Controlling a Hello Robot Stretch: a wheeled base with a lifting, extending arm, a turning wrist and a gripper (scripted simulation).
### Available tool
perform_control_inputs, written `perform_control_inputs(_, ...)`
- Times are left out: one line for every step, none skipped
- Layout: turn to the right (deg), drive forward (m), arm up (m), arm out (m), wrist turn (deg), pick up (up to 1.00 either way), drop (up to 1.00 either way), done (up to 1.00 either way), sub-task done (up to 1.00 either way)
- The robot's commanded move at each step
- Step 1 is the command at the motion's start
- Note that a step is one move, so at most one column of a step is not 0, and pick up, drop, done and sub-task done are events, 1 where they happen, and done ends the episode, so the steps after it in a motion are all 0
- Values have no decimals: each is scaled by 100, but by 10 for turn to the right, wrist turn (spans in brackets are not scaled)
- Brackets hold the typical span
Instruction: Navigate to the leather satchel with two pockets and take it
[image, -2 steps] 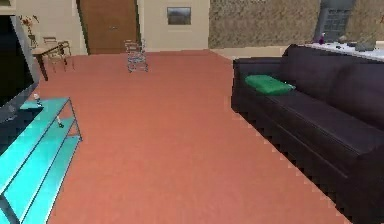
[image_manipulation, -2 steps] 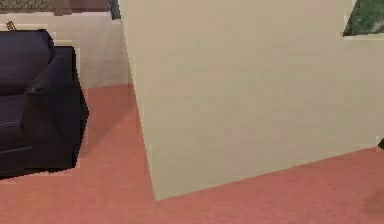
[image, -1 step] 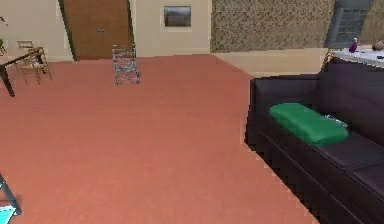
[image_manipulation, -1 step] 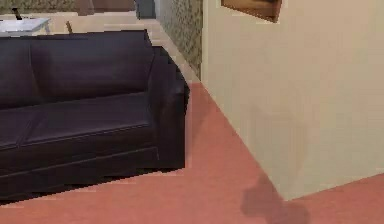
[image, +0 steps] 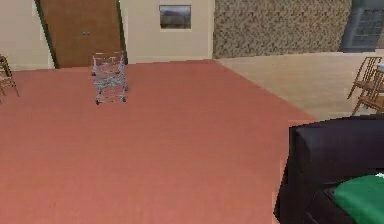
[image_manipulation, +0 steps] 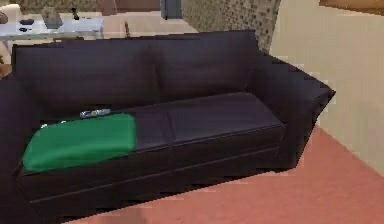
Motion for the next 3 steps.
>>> perform_control_inputs(0,100,0,0,0,0,0,0,0)
perform_control_inputs(30,0,0,0,0,0,0,0,0)
perform_control_inputs(0,35,0,0,0,0,0,0,0)
